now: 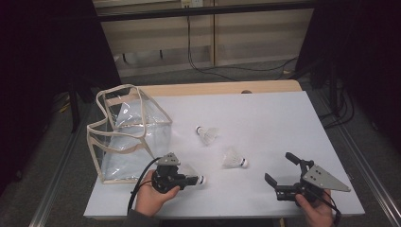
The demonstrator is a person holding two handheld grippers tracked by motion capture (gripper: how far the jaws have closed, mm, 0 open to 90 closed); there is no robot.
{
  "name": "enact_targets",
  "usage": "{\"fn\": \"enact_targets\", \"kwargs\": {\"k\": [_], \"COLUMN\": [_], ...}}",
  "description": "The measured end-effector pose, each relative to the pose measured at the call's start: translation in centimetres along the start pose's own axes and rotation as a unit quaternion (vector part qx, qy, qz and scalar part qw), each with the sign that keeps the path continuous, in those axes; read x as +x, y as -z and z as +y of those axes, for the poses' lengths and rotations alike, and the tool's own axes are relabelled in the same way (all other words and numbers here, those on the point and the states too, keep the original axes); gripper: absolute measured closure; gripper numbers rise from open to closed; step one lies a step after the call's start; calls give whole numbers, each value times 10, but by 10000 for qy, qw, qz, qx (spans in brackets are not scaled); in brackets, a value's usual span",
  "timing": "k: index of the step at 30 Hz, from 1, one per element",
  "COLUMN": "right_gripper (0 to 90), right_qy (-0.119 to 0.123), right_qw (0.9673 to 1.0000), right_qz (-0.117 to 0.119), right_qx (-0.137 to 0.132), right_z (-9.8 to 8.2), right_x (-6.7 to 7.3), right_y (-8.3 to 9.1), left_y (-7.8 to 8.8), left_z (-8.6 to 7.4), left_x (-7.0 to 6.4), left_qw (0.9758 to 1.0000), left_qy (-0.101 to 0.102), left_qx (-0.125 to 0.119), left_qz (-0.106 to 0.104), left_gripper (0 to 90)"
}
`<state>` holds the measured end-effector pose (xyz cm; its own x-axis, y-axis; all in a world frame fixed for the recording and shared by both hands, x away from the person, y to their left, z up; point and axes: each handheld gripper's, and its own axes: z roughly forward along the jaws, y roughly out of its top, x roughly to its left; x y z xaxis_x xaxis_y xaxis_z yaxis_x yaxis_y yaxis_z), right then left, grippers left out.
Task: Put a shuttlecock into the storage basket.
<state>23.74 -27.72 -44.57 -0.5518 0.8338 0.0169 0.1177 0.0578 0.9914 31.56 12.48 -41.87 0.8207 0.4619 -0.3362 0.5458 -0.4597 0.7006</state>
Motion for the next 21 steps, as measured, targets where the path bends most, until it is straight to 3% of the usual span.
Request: {"fn": "enact_targets", "kwargs": {"k": [21], "right_gripper": [3], "right_qy": [-54], "right_qw": [10000], "right_qz": [-17], "right_qx": [-33], "right_z": [0], "right_x": [-2], "right_y": [1], "left_y": [7], "left_z": [22], "left_x": [-1], "left_qw": [9997], "left_qy": [203], "left_qx": [138], "left_qz": [-1], "left_gripper": [884]}}
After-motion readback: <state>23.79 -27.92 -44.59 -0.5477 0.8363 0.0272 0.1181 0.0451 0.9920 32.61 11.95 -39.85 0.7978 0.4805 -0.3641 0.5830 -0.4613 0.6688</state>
